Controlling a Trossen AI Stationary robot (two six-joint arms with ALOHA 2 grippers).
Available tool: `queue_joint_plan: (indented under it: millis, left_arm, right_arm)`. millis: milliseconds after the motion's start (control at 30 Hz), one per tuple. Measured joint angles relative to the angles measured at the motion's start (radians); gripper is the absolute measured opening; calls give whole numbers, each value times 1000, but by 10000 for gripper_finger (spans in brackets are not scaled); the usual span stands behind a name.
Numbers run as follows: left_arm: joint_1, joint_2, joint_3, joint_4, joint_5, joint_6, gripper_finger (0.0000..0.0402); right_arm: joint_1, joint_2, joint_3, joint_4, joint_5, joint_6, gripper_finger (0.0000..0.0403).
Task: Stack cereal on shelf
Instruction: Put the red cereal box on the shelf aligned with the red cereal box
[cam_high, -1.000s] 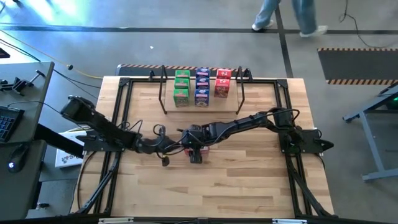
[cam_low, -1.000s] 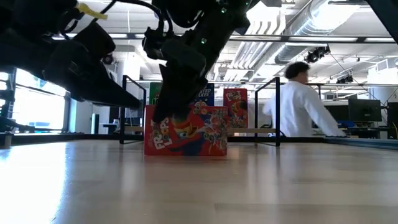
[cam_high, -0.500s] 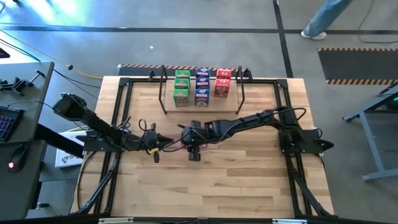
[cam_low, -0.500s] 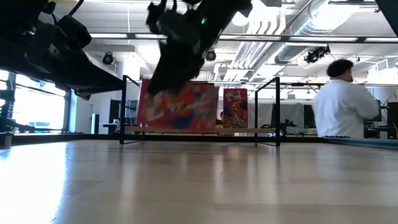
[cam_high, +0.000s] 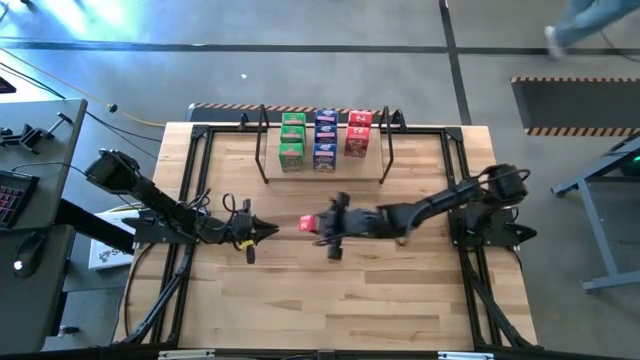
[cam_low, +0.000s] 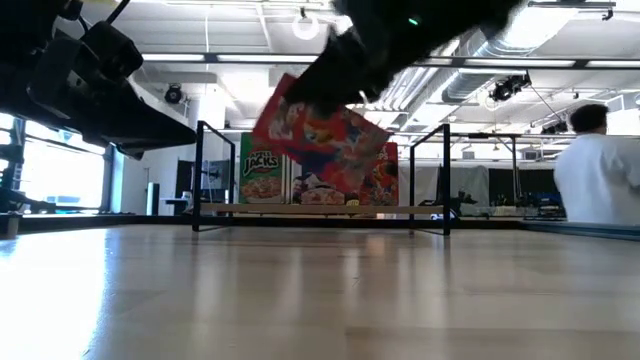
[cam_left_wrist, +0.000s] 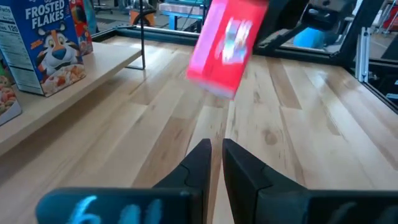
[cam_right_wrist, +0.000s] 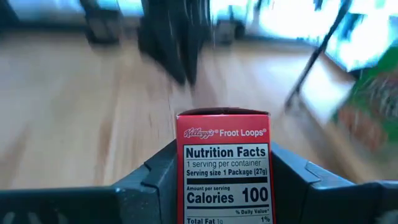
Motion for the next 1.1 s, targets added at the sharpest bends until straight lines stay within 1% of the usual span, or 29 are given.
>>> queue_joint_plan:
  millis: [67, 167, 267, 367, 467, 633, 900, 1100]
  left_arm:
    - [0, 0, 0, 0, 0, -1, 30]
    - [0, 0, 3, 2, -3, -10, 30]
    - [0, 0, 3, 22, -5, -10, 30]
    - [0, 0, 3, 37, -6, -3, 30]
    - [2, 0, 3, 42, -7, 4, 30]
    - [3, 0, 3, 45, -6, 5, 30]
    - [2, 0, 3, 44, -4, 0, 30]
    - [3, 0, 3, 44, 5, -1, 30]
  right_arm:
    - [7, -14, -165, 356, -1, -53, 163]
    - [10, 14, -356, 769, -7, -113, 163]
    - [-1, 75, -465, 1020, 29, -127, 163]
    - [-16, 137, -497, 1165, 34, -128, 163]
    - [-30, 193, -469, 1188, 23, -126, 163]
    - [-40, 254, -405, 1159, 21, -129, 163]
    - [-40, 254, -368, 1019, 58, -73, 163]
    - [-32, 252, -364, 986, 83, -63, 163]
